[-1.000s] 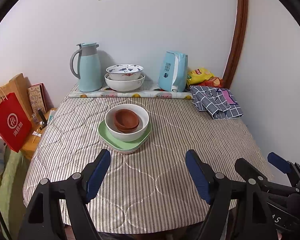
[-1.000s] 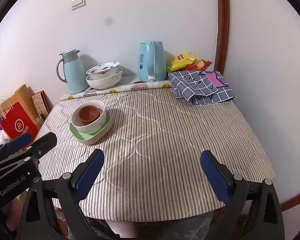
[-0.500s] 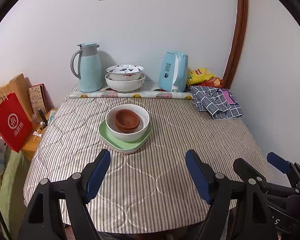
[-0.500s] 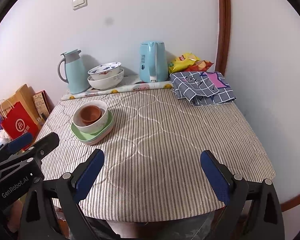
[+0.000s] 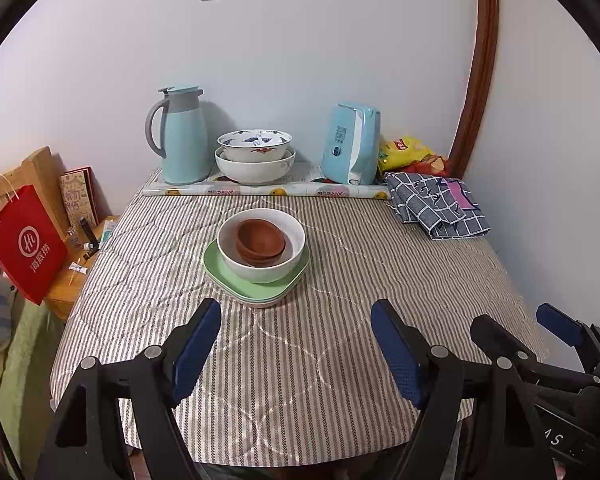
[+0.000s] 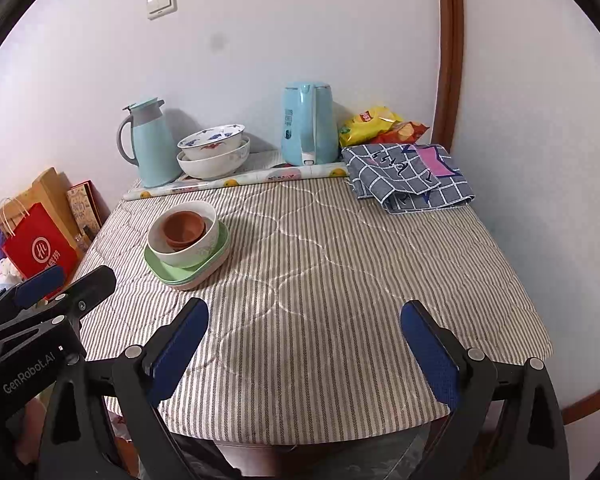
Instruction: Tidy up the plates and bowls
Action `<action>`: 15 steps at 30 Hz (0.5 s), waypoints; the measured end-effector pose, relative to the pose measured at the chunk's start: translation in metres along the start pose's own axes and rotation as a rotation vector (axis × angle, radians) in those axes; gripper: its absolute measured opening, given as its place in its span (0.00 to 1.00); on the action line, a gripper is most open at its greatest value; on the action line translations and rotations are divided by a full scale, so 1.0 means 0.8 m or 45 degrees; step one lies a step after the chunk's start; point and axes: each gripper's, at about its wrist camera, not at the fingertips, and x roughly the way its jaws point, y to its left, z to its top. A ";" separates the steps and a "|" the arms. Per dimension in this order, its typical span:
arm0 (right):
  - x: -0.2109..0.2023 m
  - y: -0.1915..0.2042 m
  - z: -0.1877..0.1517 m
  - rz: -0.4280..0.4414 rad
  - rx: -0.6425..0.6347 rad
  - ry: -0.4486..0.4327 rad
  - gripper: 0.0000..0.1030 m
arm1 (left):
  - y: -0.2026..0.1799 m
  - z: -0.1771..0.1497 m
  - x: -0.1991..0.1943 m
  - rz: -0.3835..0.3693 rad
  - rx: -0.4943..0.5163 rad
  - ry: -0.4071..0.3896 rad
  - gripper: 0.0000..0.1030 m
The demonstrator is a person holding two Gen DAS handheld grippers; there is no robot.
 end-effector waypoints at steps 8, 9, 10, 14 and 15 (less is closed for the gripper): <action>0.000 0.001 0.000 0.000 0.002 -0.003 0.93 | 0.002 0.000 0.001 0.001 0.001 0.001 0.74; 0.000 0.001 0.000 0.001 0.002 -0.002 0.93 | 0.002 0.000 0.001 0.002 0.000 0.002 0.74; -0.001 0.001 0.000 0.002 0.003 -0.002 0.93 | 0.002 0.000 0.000 0.003 -0.001 0.001 0.74; -0.001 0.002 0.001 0.003 0.001 -0.003 0.93 | 0.001 0.000 0.000 0.002 -0.002 0.001 0.74; -0.001 0.002 0.001 0.003 0.000 -0.003 0.93 | 0.002 0.000 0.000 0.002 -0.002 0.001 0.74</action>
